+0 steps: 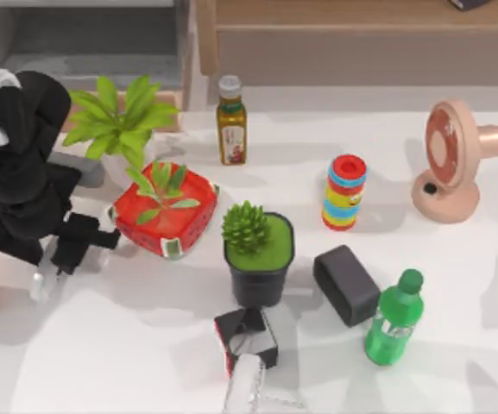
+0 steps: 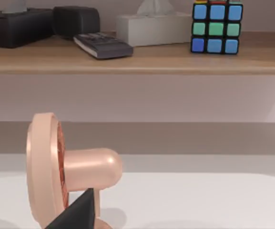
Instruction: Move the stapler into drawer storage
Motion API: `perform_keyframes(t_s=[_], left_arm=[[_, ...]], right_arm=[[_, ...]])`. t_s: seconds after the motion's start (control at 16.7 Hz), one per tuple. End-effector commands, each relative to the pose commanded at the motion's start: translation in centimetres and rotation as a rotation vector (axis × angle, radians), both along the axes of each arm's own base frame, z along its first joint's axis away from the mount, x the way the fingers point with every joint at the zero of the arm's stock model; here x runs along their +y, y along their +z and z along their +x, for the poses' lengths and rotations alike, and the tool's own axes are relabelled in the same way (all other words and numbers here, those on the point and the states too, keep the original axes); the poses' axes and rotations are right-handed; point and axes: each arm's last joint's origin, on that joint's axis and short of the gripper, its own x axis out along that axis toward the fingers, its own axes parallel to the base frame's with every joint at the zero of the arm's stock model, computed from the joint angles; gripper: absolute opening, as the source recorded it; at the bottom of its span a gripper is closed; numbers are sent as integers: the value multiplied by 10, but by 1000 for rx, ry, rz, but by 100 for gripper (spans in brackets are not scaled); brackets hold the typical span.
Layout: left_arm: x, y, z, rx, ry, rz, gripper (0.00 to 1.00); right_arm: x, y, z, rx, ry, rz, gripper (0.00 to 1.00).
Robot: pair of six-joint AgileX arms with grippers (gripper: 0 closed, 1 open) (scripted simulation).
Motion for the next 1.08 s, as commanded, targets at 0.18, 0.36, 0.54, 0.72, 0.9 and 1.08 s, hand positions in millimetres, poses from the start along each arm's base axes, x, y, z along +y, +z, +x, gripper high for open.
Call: perform_keyframes(t_s=[0.18,0.36,0.54,0.72,0.9,1.08], left_arm=[[0,0,0,0,0,0,2],[0,0,0,0,0,0,0],[0,0,0,0,0,0,0],[-1,0,0,-1,-2,-1,0],[-2,5,-4,20,-8,1,0],[-3,23,-3,12,-10,-1,0]], right_arm=[[0,0,0,0,0,0,100],[0,0,0,0,0,0,100],[0,0,0,0,0,0,100],[0,0,0,0,0,0,100],[0,0,0,0,0,0,100],[0,0,0,0,0,0,100]])
